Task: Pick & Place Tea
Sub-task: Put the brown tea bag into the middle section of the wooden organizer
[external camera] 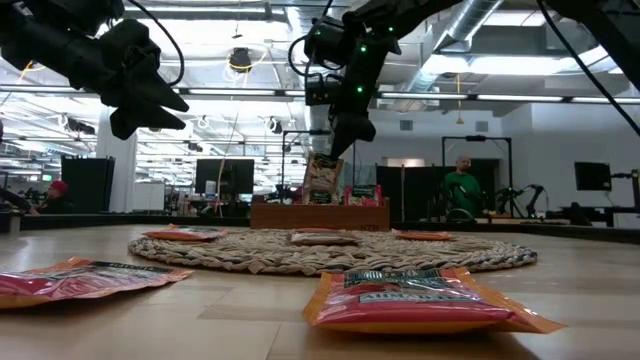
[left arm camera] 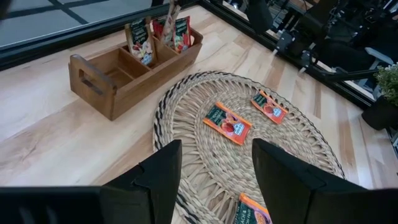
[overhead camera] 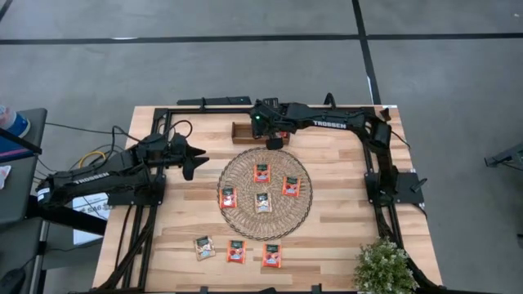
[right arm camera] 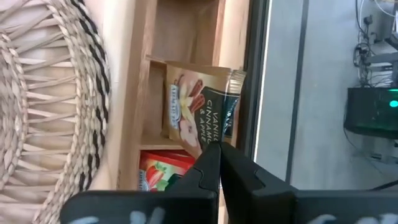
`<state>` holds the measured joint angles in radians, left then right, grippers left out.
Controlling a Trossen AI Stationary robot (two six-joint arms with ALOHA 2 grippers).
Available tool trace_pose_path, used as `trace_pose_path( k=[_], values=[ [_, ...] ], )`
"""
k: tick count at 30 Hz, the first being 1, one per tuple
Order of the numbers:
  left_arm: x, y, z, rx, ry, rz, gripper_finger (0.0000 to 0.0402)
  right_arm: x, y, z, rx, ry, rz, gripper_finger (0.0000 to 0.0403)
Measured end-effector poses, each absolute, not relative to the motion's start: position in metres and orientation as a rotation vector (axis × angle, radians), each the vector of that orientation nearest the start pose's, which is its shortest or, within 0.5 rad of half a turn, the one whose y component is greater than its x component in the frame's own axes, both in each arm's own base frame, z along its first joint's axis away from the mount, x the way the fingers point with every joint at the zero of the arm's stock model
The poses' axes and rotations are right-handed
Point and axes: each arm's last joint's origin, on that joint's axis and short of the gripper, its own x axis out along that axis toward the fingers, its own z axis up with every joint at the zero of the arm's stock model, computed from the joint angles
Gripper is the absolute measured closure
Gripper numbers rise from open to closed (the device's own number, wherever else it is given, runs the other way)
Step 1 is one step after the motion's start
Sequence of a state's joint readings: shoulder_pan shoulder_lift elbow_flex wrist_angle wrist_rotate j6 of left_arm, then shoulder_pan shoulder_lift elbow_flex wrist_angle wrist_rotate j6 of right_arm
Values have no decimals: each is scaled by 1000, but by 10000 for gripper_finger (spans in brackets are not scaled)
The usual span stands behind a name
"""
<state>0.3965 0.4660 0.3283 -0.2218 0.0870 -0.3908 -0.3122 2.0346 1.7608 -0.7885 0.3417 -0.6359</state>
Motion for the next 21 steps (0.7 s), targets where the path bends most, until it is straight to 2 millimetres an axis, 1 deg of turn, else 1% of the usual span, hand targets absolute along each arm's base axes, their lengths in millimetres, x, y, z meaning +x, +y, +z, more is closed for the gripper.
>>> trace_pose_path(
  k=[7, 9, 12, 15, 17, 21],
  values=[
    [117, 46, 214, -469, 287, 373, 214, 412, -146, 248, -563, 1230, -228, 403],
    [117, 46, 214, -469, 287, 373, 214, 415, -148, 241, -561, 1241, -228, 403],
    [117, 46, 214, -469, 286, 373, 214, 416, -149, 223, -554, 1311, -195, 403],
    [117, 46, 214, -469, 286, 373, 214, 419, -150, 210, -570, 1346, -178, 403],
    [117, 46, 214, -469, 287, 373, 214, 422, -148, 206, -581, 1349, -182, 403],
    [117, 46, 214, -467, 287, 372, 214, 422, -148, 206, -583, 1349, -183, 403]
  ],
)
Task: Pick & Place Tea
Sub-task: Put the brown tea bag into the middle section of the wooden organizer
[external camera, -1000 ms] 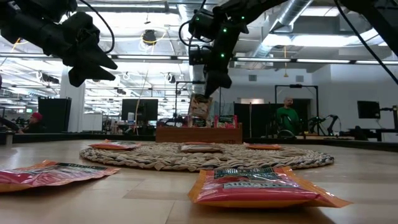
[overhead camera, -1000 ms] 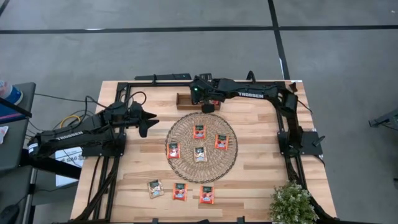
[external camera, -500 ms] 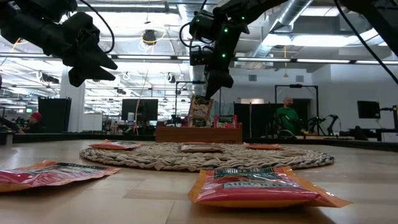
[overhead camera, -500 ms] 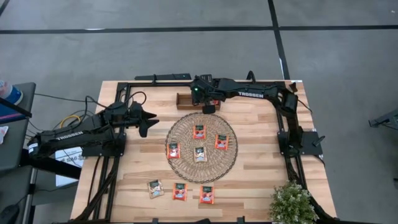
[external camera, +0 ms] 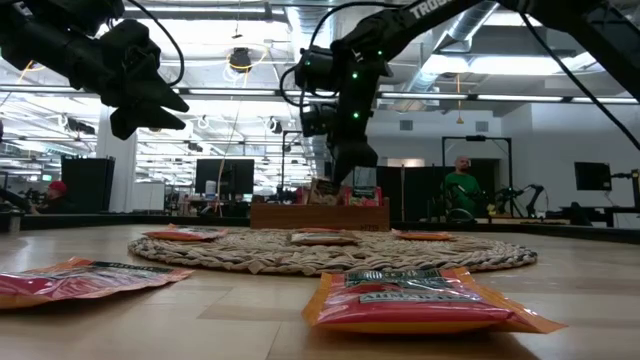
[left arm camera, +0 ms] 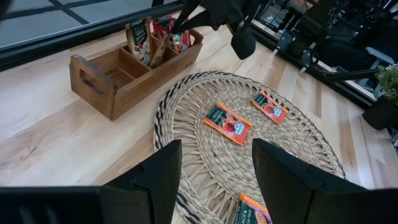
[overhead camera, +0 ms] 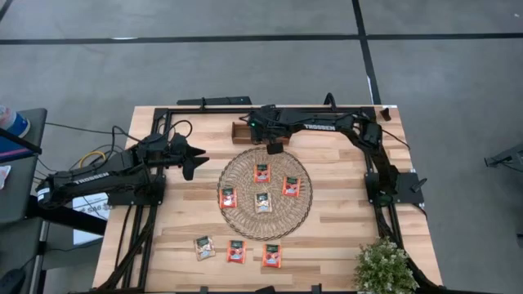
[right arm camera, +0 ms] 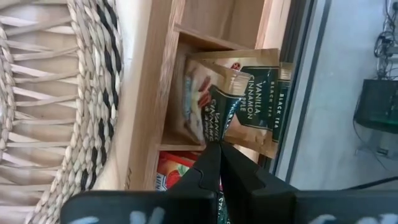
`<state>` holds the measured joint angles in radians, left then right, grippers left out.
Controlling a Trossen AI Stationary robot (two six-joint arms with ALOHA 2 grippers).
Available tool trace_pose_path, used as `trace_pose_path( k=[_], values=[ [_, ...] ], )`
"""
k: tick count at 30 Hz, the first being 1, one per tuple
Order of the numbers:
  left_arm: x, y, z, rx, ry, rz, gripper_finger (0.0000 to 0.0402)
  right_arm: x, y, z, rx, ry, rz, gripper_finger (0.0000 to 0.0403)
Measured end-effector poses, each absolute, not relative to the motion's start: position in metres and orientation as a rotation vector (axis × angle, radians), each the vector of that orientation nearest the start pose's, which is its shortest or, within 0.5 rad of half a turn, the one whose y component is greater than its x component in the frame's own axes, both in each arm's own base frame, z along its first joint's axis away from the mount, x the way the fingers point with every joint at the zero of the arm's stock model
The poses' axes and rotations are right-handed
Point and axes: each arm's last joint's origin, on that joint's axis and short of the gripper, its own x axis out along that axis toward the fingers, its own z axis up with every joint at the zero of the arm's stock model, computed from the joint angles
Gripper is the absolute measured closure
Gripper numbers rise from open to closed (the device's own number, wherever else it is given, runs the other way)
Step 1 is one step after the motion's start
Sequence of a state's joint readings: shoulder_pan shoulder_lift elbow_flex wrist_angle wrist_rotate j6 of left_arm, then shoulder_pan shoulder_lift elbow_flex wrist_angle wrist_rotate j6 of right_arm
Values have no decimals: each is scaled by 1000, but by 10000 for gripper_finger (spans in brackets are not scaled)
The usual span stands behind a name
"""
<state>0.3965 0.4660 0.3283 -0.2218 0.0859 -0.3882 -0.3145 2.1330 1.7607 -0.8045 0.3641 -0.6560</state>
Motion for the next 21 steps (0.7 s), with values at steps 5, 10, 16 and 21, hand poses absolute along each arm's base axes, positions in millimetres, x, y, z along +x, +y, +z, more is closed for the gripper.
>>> trace_pose_path(
  k=[5, 10, 16, 21],
  values=[
    [117, 46, 214, -462, 288, 371, 214, 422, -149, 206, -585, 1352, -182, 403],
    [117, 46, 214, -462, 288, 371, 214, 424, -149, 207, -628, 1338, -161, 403],
    [117, 46, 214, -462, 288, 371, 214, 429, -148, 209, -700, 1293, -139, 391],
    [117, 46, 214, -462, 288, 371, 214, 430, -149, 209, -720, 1291, -128, 353]
  ],
)
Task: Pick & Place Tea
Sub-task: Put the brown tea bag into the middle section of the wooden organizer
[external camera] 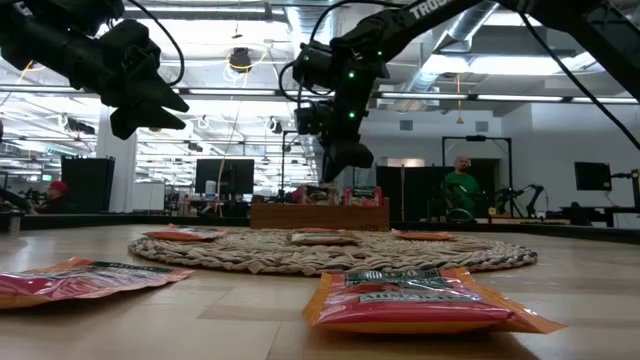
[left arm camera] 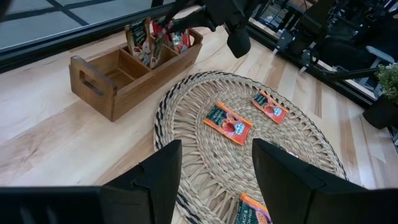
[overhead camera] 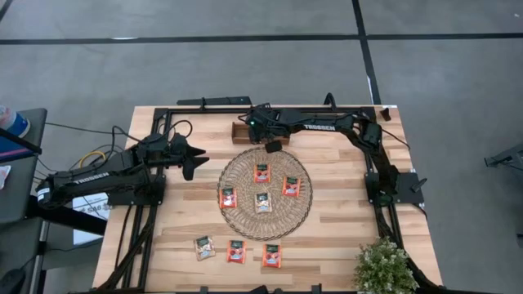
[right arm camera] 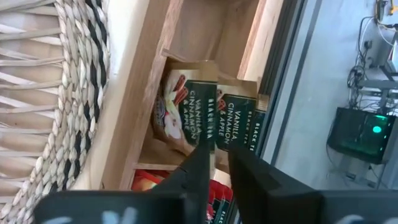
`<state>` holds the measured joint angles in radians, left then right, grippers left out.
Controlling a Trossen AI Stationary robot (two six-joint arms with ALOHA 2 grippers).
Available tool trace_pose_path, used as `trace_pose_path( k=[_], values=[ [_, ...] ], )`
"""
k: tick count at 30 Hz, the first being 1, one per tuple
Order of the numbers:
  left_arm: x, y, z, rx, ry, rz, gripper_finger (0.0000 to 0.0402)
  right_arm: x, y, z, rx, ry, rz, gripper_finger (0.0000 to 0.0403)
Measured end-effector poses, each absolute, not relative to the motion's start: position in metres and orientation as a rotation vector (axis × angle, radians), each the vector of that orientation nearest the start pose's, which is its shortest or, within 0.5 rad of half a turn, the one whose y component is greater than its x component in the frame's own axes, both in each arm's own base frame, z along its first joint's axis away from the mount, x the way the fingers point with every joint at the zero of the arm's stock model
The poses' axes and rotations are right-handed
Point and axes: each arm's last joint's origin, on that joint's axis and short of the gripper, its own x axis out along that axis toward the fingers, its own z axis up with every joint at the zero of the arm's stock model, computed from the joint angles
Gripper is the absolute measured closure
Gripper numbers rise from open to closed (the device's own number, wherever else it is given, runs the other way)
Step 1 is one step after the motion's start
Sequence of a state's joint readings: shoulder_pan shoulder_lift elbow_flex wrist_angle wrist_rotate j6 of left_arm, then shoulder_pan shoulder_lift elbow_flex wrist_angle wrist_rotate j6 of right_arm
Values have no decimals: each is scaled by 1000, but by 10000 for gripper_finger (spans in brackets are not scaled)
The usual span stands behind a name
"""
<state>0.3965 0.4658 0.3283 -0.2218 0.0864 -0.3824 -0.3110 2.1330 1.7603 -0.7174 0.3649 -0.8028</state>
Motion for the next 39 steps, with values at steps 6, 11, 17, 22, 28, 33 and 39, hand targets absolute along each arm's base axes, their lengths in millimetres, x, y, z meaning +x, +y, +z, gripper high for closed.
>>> trace_pose_path(
  k=[6, 11, 17, 22, 28, 33, 39],
  values=[
    [117, 46, 214, -462, 288, 371, 214, 427, -155, 210, -718, 1310, -181, 308],
    [117, 46, 214, -462, 288, 371, 214, 423, -157, 216, -801, 1388, -356, 288],
    [117, 46, 214, -463, 288, 368, 214, 405, -124, 243, -752, 1437, -252, 290],
    [117, 45, 214, -472, 294, 349, 214, 378, -85, 281, -440, 1363, -15, 295],
    [118, 41, 214, -487, 300, 304, 214, 354, -46, 309, -158, 1303, 157, 296],
    [120, 35, 214, -500, 309, 257, 214, 351, -11, 297, -215, 1264, 254, 296],
    [120, 34, 213, -512, 319, 260, 214, 378, 25, 271, -352, 1127, 369, 296]
  ],
)
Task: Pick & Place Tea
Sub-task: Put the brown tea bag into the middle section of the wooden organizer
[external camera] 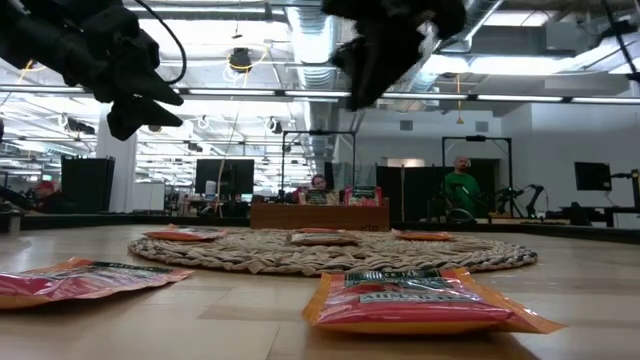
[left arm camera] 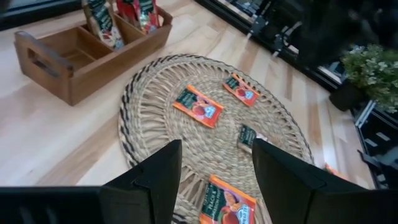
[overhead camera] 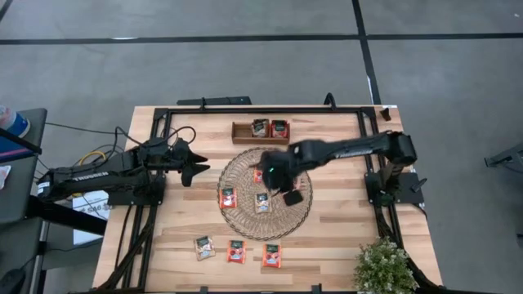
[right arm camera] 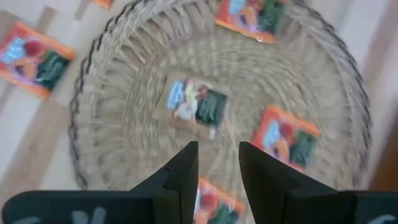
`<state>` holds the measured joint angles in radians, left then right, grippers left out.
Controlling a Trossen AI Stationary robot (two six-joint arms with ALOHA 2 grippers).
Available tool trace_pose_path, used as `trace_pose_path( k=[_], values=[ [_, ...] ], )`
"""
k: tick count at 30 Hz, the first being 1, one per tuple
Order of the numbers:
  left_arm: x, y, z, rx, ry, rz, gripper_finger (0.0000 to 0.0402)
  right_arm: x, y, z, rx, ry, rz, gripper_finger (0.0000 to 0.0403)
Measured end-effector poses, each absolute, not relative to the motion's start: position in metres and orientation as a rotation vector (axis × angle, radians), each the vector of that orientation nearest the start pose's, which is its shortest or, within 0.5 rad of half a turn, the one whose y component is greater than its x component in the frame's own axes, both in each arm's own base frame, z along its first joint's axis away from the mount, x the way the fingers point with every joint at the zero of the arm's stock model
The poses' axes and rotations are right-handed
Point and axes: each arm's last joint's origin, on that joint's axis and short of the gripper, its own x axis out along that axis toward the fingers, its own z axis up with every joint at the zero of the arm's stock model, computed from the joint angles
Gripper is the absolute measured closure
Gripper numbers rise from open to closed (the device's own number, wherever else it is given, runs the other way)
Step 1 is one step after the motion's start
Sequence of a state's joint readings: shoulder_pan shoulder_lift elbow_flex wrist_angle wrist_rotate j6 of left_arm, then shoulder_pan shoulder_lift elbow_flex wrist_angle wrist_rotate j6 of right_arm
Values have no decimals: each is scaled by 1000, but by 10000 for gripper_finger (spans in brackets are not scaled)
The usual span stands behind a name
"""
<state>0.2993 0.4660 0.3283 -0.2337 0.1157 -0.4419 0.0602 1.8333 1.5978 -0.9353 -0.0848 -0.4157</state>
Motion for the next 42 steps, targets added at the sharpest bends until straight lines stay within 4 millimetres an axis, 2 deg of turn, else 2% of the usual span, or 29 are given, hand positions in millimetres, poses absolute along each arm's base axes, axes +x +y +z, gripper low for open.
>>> trace_pose_path(
  k=[4, 8, 15, 20, 26, 32, 42],
  values=[
    [121, 34, 211, -525, 330, 272, 214, 394, 36, 251, -360, 1107, 377, 295],
    [122, 34, 209, -541, 357, 276, 214, 400, 37, 224, -348, 1212, 394, 287],
    [127, 36, 204, -547, 402, 295, 214, 417, 41, 197, -309, 1287, 383, 241],
    [130, 37, 200, -551, 434, 305, 214, 433, 41, 194, -280, 1279, 357, 215],
    [131, 38, 198, -543, 453, 317, 214, 445, 41, 177, -256, 1318, 345, 215],
    [132, 38, 198, -485, 447, 317, 214, 446, 30, 153, -211, 1419, 318, 224],
    [134, 39, 203, -423, 397, 303, 214, 445, 12, 153, -146, 1440, 255, 226]
  ],
)
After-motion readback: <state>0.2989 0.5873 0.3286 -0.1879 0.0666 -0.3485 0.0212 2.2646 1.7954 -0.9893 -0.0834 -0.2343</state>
